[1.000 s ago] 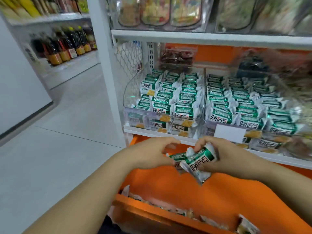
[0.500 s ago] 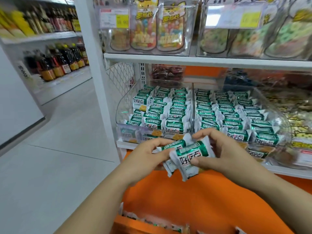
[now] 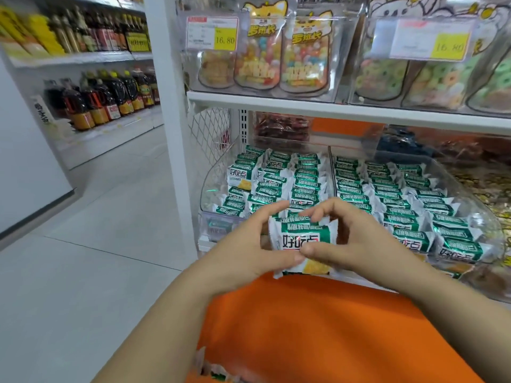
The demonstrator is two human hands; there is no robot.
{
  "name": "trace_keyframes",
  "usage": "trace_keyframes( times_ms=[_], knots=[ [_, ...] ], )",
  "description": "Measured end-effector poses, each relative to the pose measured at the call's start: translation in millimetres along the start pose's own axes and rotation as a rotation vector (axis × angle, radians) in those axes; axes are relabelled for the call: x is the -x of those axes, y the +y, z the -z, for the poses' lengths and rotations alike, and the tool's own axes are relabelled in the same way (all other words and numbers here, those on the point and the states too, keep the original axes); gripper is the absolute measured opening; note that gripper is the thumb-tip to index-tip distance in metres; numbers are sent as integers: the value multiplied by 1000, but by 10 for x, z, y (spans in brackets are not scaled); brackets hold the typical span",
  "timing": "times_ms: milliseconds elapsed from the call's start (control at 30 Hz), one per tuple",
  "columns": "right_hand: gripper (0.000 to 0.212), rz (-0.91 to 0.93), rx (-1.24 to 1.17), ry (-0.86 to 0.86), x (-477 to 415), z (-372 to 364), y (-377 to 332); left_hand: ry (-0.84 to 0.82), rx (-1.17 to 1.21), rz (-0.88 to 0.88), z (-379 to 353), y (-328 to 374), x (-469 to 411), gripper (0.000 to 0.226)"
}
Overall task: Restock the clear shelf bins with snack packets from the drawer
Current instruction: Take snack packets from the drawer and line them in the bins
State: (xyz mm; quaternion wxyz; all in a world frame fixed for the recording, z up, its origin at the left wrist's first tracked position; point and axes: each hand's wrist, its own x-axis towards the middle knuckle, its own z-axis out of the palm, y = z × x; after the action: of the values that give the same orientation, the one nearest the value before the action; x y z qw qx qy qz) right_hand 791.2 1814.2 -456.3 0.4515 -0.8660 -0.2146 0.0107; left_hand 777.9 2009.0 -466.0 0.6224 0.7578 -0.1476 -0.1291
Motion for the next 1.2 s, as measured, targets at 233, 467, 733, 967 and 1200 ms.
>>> trace_keyframes(
  times_ms=[233, 467, 733, 967, 1200],
  knots=[
    [86, 116, 434, -297, -639, -70, -389, 148, 26, -40, 502, -74, 12, 82],
    [74, 237, 468, -68, -1308, -310, -385, 597, 28, -83, 784, -150, -129, 49],
    [68, 70, 223, 219, -1965, -595, -107, 492, -514, 180, 869, -470, -281, 54],
    [74, -65, 323, 104, -2092, -677, 86, 410, -495, 254, 960, -545, -283, 51],
    [78, -60, 681, -99, -2122, -647, 47, 435, -484, 254, 950, -556, -287, 50]
  ],
)
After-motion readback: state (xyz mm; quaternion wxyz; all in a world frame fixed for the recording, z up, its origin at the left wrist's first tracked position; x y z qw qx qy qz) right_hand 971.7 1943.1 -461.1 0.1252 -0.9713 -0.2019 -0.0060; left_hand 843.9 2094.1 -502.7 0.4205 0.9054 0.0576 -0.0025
